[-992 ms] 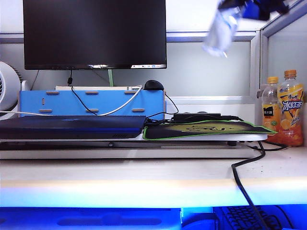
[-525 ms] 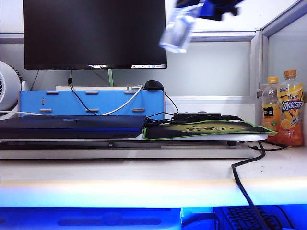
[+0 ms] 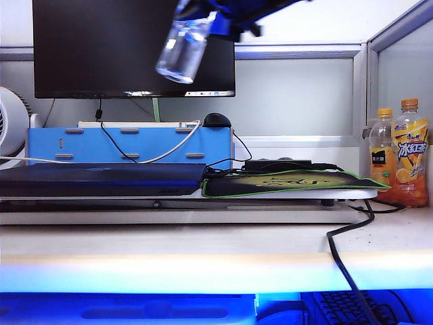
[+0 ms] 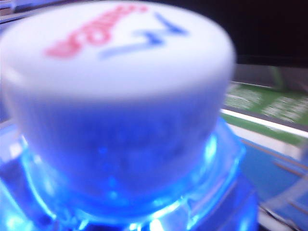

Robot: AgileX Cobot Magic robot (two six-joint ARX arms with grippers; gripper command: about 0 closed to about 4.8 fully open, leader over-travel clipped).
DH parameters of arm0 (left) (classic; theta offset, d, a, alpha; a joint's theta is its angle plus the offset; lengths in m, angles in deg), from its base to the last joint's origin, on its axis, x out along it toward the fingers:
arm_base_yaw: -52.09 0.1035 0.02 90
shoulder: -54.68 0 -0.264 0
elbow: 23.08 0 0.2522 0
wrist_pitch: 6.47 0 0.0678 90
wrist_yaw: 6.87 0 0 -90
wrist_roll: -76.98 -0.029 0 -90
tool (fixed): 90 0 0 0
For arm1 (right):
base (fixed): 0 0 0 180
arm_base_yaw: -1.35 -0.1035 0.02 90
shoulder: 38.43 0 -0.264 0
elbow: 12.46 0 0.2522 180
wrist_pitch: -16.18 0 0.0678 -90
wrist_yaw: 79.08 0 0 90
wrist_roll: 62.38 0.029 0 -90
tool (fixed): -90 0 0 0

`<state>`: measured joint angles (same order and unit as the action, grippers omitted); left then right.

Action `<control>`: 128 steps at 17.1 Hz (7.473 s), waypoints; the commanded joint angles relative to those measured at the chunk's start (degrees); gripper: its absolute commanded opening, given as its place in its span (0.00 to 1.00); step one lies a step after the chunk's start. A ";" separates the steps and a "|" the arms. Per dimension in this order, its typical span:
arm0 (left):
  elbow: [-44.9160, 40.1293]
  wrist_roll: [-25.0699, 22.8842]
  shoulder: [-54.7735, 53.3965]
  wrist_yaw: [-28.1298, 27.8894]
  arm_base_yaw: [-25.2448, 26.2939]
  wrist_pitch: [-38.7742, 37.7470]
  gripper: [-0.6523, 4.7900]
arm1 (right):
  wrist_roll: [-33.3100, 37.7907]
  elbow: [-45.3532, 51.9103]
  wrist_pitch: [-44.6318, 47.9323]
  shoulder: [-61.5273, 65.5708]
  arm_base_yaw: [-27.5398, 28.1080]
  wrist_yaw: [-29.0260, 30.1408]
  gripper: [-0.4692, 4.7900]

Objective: Pick up the mineral water bottle and place it on the laptop.

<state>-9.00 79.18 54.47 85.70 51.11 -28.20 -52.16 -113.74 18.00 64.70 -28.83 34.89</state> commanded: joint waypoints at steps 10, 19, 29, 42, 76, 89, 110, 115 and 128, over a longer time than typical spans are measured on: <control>0.07 -0.04 0.13 0.17 0.07 0.28 0.12 | -8.85 -17.77 1.22 14.78 -9.81 -17.05 0.11; 0.07 -0.04 0.13 0.20 0.07 0.28 0.12 | -9.40 -20.22 0.87 22.05 -12.09 -17.97 0.11; 0.07 -0.04 0.13 0.20 0.07 0.26 0.12 | -14.08 -20.22 -1.81 24.74 -14.10 -18.51 0.11; 0.07 -0.04 0.13 0.20 0.07 0.28 0.12 | -14.78 -20.22 -2.29 26.27 -14.49 -18.97 0.28; 0.07 -0.04 -0.50 0.22 0.46 0.35 0.12 | -29.79 -20.22 -28.89 -17.77 -15.43 -51.36 0.94; 0.07 -0.04 -3.32 0.04 5.57 -0.13 0.12 | -30.32 -20.22 -48.98 -38.16 -15.43 -53.33 0.94; 0.11 -0.04 0.15 0.17 4.42 0.72 0.12 | -22.08 -20.00 -73.55 -51.01 -15.41 -59.04 0.94; 0.09 -0.04 0.15 0.15 4.42 0.72 0.12 | -17.94 -20.00 -74.12 -55.80 -15.43 -58.34 0.94; 0.09 -0.04 0.15 0.17 4.42 0.72 0.12 | -19.56 18.34 -41.35 -64.35 -15.17 -51.89 0.94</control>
<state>-9.00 79.18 54.51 85.67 55.53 -27.98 -71.65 -97.48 -27.10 0.57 -44.21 -17.44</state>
